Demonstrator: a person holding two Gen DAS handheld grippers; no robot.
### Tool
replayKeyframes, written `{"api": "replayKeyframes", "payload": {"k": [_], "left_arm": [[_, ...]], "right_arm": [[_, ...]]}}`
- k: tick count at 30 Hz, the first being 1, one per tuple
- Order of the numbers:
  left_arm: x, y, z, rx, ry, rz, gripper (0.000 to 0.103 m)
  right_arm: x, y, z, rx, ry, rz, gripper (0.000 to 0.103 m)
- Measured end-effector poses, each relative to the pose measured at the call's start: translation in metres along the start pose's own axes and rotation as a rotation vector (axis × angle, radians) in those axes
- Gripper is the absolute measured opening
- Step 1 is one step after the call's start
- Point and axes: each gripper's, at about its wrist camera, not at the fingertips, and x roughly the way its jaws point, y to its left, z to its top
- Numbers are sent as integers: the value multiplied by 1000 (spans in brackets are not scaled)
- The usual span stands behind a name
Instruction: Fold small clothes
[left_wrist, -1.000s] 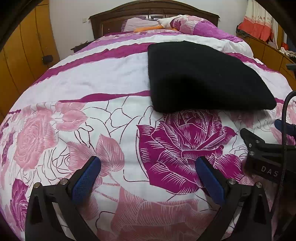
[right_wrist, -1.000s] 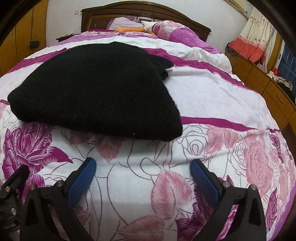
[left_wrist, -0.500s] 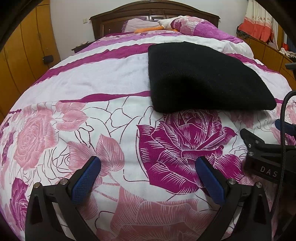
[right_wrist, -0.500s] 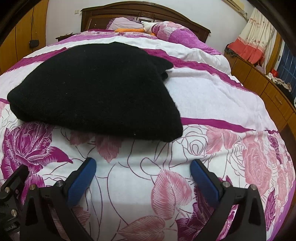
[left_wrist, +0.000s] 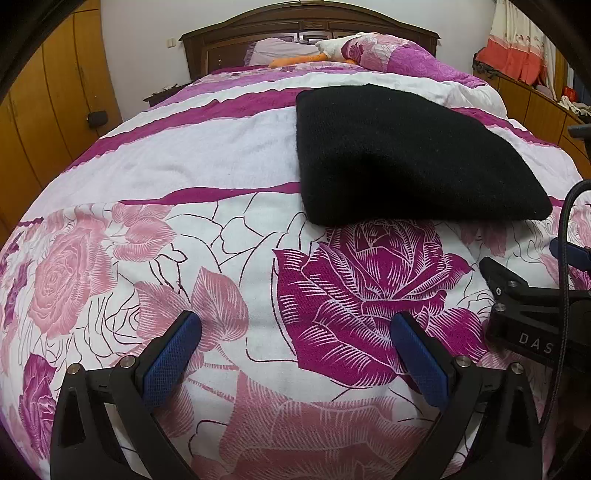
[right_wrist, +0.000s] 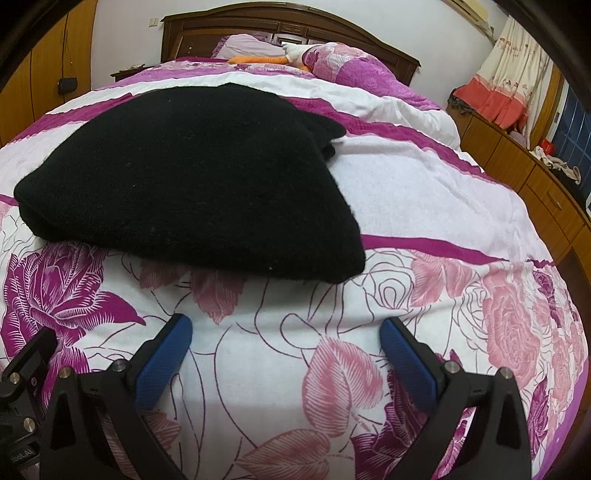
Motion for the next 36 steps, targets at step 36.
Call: {"api": "replayKeyframes", "payload": {"k": [36], "left_arm": [[-1, -3, 1, -12, -9, 10, 95]], "right_arm": [[0, 6, 3, -7, -1, -25, 103]]}}
